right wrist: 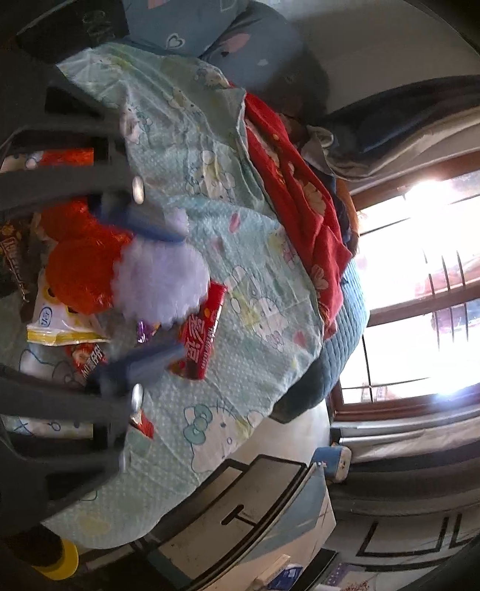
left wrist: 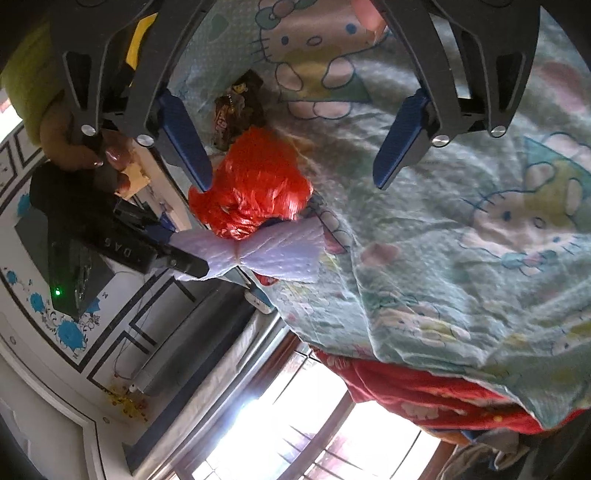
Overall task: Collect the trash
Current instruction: 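Grasp the red plastic bag with the left tool while the right tool grasps the white mesh net, then carry both items over the yellow bin and open both tools to drop them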
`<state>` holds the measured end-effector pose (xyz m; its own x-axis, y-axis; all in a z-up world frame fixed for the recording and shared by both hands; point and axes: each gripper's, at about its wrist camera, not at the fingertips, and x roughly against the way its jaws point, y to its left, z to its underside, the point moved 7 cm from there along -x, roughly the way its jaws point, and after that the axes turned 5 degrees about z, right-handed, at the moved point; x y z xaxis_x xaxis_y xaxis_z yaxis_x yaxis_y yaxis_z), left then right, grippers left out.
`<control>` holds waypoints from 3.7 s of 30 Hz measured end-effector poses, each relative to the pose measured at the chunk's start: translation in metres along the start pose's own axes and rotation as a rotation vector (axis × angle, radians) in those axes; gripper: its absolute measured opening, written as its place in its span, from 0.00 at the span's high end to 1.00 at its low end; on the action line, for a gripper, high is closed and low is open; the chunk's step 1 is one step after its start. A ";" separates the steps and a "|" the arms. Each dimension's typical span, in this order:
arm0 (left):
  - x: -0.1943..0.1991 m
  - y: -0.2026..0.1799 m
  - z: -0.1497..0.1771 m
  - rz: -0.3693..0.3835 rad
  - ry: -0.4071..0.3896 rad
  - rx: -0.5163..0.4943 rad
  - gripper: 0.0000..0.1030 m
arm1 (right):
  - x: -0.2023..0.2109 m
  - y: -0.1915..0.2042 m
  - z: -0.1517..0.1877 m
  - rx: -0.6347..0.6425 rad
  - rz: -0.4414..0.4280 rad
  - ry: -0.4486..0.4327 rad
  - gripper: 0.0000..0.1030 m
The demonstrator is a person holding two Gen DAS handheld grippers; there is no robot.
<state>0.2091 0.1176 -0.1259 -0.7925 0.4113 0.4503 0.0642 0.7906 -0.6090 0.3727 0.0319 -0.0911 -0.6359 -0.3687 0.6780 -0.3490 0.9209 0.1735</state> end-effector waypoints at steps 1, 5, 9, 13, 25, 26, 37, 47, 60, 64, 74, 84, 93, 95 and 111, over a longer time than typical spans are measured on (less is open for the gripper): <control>-0.003 0.000 0.001 0.006 0.008 0.004 0.35 | 0.001 0.001 0.001 0.005 -0.009 0.003 0.70; -0.007 -0.010 0.005 0.031 0.026 -0.014 0.54 | 0.010 0.003 0.005 0.006 -0.041 -0.011 0.82; -0.007 -0.014 0.006 0.038 0.028 -0.044 0.83 | 0.019 0.002 0.010 -0.001 -0.063 -0.018 0.85; -0.002 -0.015 0.007 0.036 0.022 -0.056 0.96 | 0.033 0.004 0.013 0.008 -0.087 -0.042 0.85; 0.044 -0.032 -0.009 0.014 -0.059 -0.151 0.97 | 0.086 0.008 0.011 0.025 -0.106 -0.152 0.86; 0.045 -0.035 -0.010 0.017 -0.063 -0.152 0.97 | 0.090 0.007 0.011 0.021 -0.106 -0.156 0.86; 0.057 -0.078 -0.009 0.089 -0.084 -0.226 0.98 | 0.139 -0.019 0.016 -0.026 -0.083 -0.229 0.86; 0.050 -0.126 0.017 0.149 -0.036 -0.326 0.98 | 0.176 -0.068 0.032 -0.095 -0.021 -0.271 0.86; 0.023 -0.169 0.062 0.211 0.060 -0.419 0.98 | 0.217 -0.137 0.060 -0.185 0.083 -0.313 0.86; 0.015 -0.180 0.072 0.222 0.079 -0.442 0.98 | 0.226 -0.161 0.072 -0.217 0.121 -0.309 0.86; -0.006 -0.205 0.099 0.250 0.134 -0.480 0.98 | 0.245 -0.219 0.113 -0.293 0.224 -0.290 0.86; -0.026 -0.224 0.118 0.262 0.192 -0.524 0.98 | 0.256 -0.252 0.142 -0.345 0.293 -0.270 0.86; -0.047 -0.235 0.136 0.250 0.238 -0.568 0.98 | 0.260 -0.269 0.167 -0.344 0.348 -0.230 0.86; -0.052 -0.236 0.139 0.245 0.248 -0.579 0.98 | 0.259 -0.272 0.173 -0.342 0.361 -0.217 0.86; -0.083 -0.246 0.172 0.234 0.344 -0.631 0.98 | 0.240 -0.296 0.213 -0.378 0.391 -0.098 0.84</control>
<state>0.1550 -0.1894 -0.1256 -0.4884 0.6369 0.5965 0.6242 0.7327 -0.2711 0.1766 -0.3557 -0.1315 -0.7360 0.0163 0.6767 0.1857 0.9662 0.1787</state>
